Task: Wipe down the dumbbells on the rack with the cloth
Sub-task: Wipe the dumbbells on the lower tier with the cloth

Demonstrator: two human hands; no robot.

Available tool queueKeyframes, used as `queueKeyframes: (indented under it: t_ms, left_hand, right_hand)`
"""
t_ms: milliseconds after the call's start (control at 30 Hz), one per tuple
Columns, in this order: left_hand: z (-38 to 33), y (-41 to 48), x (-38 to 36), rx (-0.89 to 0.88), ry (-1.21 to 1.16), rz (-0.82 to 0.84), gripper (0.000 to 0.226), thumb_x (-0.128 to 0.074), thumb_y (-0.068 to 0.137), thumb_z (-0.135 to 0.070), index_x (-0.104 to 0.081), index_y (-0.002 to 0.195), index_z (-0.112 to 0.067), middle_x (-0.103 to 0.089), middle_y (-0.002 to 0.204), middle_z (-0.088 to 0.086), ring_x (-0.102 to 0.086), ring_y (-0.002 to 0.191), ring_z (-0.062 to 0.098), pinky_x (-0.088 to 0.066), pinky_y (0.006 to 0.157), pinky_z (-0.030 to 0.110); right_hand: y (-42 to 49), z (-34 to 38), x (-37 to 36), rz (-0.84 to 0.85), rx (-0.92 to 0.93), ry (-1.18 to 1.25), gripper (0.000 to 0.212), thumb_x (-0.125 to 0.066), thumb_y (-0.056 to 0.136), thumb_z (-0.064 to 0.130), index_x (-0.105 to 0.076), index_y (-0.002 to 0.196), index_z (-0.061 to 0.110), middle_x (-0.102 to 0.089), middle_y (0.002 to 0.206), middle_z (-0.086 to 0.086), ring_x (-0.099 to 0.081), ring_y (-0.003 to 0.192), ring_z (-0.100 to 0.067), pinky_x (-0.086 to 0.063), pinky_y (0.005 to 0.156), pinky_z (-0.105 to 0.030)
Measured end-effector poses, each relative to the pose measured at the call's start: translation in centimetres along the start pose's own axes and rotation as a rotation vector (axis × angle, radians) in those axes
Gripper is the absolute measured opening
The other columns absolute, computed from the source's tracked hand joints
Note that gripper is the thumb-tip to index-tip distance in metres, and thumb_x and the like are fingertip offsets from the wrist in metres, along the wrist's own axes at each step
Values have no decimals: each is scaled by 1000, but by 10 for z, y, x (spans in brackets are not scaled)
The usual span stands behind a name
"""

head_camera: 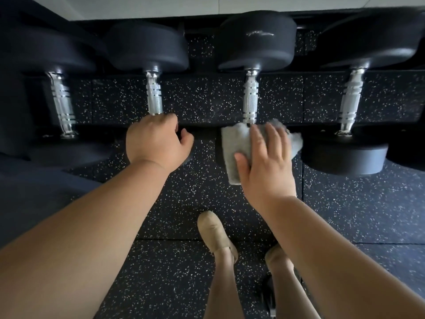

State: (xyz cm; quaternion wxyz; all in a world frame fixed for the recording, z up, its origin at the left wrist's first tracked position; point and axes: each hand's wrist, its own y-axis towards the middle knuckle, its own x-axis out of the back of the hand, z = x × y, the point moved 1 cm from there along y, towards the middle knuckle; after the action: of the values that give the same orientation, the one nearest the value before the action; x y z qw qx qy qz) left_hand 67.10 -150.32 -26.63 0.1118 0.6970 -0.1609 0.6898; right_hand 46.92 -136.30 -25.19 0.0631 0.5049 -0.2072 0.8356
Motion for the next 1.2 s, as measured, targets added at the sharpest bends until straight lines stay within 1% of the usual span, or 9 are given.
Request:
queueKeyframes:
  t_ms: [167, 233, 300, 433, 600, 733, 867, 1000, 1200]
  left_hand:
    - [0, 0, -2, -3, 12, -19, 26, -53, 87, -42, -57, 74, -20, -56, 65, 0, -49, 62, 28, -32, 58, 34]
    - [0, -1, -2, -6, 19, -27, 26, -52, 87, -42, -57, 74, -21, -56, 65, -1, -48, 61, 26, -31, 58, 33]
    - [1, -1, -2, -9, 12, -24, 24, -52, 87, -43, -56, 74, -22, -56, 65, -3, -47, 61, 24, -29, 58, 32]
    - [2, -1, -1, -19, -9, -10, 23, -52, 87, -42, -50, 74, -23, -53, 65, -5, -48, 63, 24, -29, 59, 32]
    - [3, -1, -1, -39, -21, -2, 23, -53, 87, -40, -49, 74, -22, -53, 66, -4, -48, 63, 25, -32, 57, 33]
    - [2, -1, 1, -42, -29, 8, 24, -51, 87, -40, -51, 74, -21, -53, 66, -4, -49, 63, 26, -37, 56, 34]
    - [3, -1, -1, -51, -35, 7, 26, -47, 87, -43, -54, 75, -21, -54, 68, -4, -50, 63, 25, -33, 57, 33]
    - [3, 0, -1, -49, -38, -3, 26, -47, 86, -43, -54, 75, -21, -53, 67, -4, -48, 62, 25, -30, 57, 32]
    - [3, -1, -2, -37, -35, 25, 27, -45, 86, -45, -55, 76, -22, -54, 68, -6, -49, 63, 24, -35, 55, 33]
  right_hand:
    - [35, -19, 14, 36, 96, 36, 55, -36, 108, 46, -49, 149, 12, -51, 151, -9, -53, 135, -27, -43, 113, -38]
    - [51, -24, 21, 42, 5, 157, 39, -36, 110, 38, -66, 119, 14, -69, 110, -7, -68, 99, -28, -55, 77, -30]
    - [72, -30, 31, 89, -159, 150, 33, -37, 110, 31, -63, 98, 14, -62, 86, -6, -58, 76, -29, -34, 57, -33]
    - [107, -26, 50, 17, -347, 346, 42, -28, 112, 36, -59, 122, 10, -57, 100, -6, -59, 94, -28, -35, 68, -27]
    - [113, 7, 33, 612, -257, -3, 72, -32, 110, 48, -8, 156, -2, -66, 105, -19, -53, 69, -19, -36, 60, -33]
    - [113, 3, 28, 664, -259, -144, 66, -38, 111, 43, -18, 151, -6, -65, 110, -21, -60, 85, -30, -38, 62, -32]
    - [133, -3, 25, 465, -234, 123, 59, -48, 105, 52, -47, 140, 3, -67, 118, -13, -60, 87, -26, -43, 72, -31]
    - [149, 10, 21, 185, -330, 601, 37, -52, 104, 48, -66, 90, 17, -69, 67, 7, -63, 58, -9, -46, 55, -21]
    - [117, -23, 46, 602, -126, 128, 23, -63, 102, 37, -55, 120, 26, -67, 104, 4, -58, 80, -11, -41, 61, -20]
